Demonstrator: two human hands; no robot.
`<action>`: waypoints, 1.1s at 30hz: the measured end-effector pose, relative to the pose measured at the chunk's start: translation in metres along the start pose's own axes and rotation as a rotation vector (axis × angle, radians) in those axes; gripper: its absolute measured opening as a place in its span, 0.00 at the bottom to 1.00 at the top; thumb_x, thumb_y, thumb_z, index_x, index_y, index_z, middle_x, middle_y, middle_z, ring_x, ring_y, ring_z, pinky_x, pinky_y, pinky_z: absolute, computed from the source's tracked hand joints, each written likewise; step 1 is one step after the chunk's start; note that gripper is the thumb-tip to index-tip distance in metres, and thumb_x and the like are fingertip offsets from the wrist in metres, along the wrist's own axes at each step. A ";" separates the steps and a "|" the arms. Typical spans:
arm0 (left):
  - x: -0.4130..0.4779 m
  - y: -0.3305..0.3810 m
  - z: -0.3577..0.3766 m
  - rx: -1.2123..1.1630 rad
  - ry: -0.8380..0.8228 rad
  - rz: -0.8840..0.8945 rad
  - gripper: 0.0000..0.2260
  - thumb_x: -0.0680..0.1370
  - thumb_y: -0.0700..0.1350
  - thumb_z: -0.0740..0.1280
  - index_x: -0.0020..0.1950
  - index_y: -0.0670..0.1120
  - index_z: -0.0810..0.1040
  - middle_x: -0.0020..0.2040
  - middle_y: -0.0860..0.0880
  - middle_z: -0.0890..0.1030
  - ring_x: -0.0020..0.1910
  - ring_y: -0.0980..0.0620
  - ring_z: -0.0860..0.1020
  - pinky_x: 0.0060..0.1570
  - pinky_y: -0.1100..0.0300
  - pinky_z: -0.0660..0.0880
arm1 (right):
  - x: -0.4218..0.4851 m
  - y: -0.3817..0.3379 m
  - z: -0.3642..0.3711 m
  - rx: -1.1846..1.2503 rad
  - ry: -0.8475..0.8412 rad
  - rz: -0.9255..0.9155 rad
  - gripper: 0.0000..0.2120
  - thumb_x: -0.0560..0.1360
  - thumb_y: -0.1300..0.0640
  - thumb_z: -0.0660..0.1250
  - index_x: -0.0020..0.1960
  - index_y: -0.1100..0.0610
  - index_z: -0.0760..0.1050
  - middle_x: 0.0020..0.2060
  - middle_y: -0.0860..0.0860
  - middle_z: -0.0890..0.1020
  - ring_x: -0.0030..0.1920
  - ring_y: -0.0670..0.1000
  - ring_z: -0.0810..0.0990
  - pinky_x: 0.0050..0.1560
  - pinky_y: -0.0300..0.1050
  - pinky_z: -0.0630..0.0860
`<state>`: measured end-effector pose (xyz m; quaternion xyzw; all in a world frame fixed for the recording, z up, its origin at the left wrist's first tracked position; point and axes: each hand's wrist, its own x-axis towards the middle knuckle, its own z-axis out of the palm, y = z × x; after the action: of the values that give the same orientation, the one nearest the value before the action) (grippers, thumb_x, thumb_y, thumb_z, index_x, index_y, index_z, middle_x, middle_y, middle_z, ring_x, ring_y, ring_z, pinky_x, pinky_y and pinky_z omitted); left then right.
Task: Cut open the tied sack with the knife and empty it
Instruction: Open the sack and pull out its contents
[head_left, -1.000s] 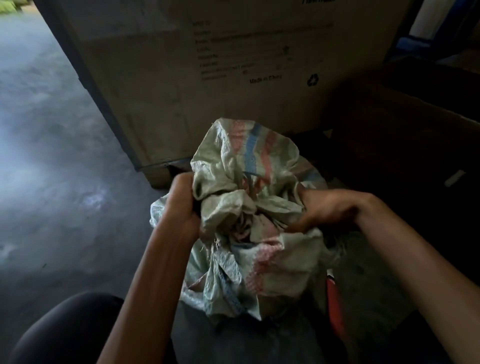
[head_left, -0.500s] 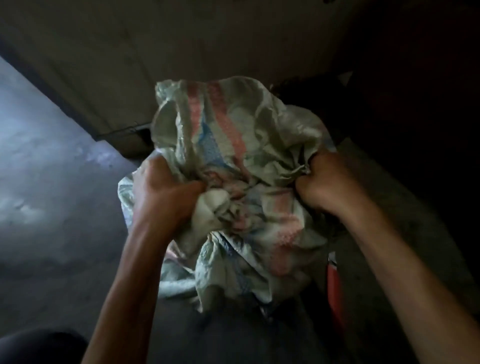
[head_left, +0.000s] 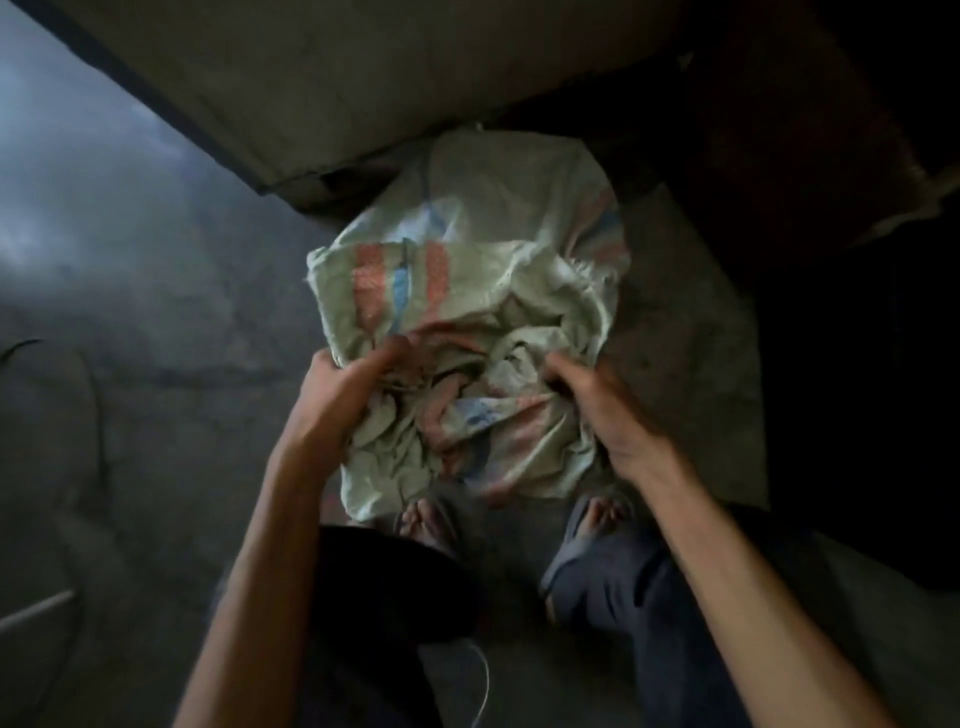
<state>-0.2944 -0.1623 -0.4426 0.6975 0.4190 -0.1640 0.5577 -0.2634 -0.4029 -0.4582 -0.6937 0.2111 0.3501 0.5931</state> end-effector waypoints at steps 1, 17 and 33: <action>-0.020 0.010 -0.007 -0.021 0.059 -0.050 0.16 0.57 0.59 0.77 0.39 0.53 0.88 0.39 0.52 0.89 0.40 0.56 0.87 0.42 0.60 0.84 | -0.027 -0.009 0.004 0.007 -0.021 -0.018 0.16 0.60 0.43 0.77 0.46 0.45 0.85 0.43 0.41 0.87 0.46 0.42 0.85 0.49 0.38 0.80; -0.311 0.230 -0.111 -0.452 0.444 -0.329 0.19 0.75 0.45 0.73 0.64 0.40 0.79 0.60 0.40 0.82 0.56 0.41 0.84 0.54 0.43 0.83 | -0.263 -0.291 -0.062 -0.506 0.704 -0.111 0.14 0.71 0.61 0.64 0.56 0.53 0.78 0.55 0.56 0.81 0.56 0.60 0.80 0.55 0.51 0.75; -0.259 0.216 -0.121 0.767 0.035 0.450 0.50 0.67 0.40 0.71 0.83 0.49 0.45 0.72 0.39 0.73 0.70 0.40 0.71 0.73 0.40 0.65 | -0.277 -0.287 0.036 0.881 0.221 0.430 0.12 0.80 0.54 0.56 0.42 0.53 0.75 0.36 0.49 0.80 0.34 0.50 0.79 0.34 0.38 0.75</action>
<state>-0.3118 -0.1608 -0.0850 0.9304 0.1750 -0.1703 0.2733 -0.2533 -0.3427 -0.0623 -0.3510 0.5386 0.2663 0.7182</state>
